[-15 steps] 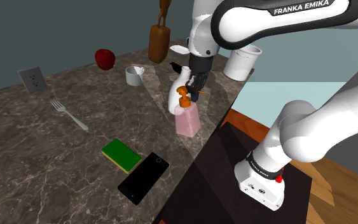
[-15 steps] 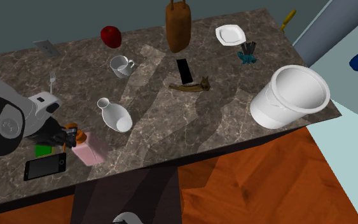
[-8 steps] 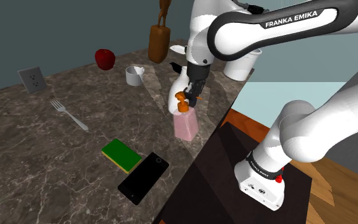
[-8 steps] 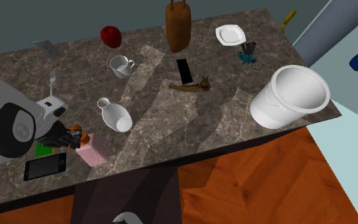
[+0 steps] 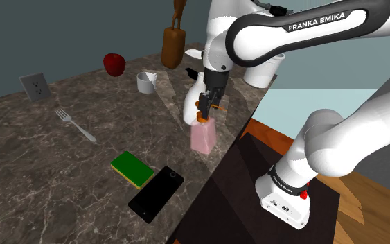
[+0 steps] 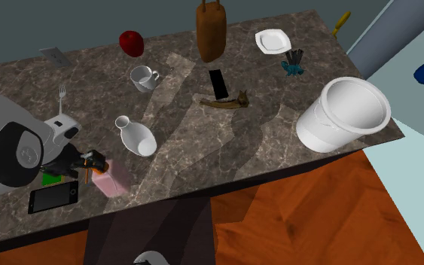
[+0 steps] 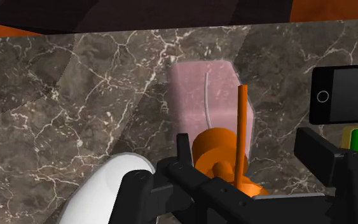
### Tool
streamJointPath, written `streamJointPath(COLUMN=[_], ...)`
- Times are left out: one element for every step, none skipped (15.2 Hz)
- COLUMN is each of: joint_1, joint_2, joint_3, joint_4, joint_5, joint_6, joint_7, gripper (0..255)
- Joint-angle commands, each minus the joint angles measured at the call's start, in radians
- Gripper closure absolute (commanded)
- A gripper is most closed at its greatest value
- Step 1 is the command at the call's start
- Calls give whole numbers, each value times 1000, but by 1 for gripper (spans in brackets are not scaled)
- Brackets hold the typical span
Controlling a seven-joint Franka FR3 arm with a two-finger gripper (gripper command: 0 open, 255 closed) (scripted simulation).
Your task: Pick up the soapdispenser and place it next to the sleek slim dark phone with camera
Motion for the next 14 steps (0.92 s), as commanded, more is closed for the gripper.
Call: streamJointPath(joint_1=[0,0,1,0,-1,-1,-2,-2,-2,-2,-2,-2,-2,-2], joint_2=[0,0,0,-6,-11,-14,-15,-15,-15,-15,-15,-15,-15,-15], joint_3=[0,0,1,0,-2,-3,-4,-5,-5,-5,-5,-5,-5,-5], joint_4=[0,0,0,30,60,92,117,117,117,117,117,117,117,117], joint_5=[0,0,1,0,-2,-3,-4,-4,-4,-4,-4,-4,-4,-4], joint_6=[0,0,-1,-36,-72,-106,-133,-133,-133,-133,-133,-133,-133,-133], joint_7=[0,0,1,1,2,2,2,2,2,2,2,2,2,2], gripper=[0,0,0,0,0,0,0,0,0,0,0,0,0,0])
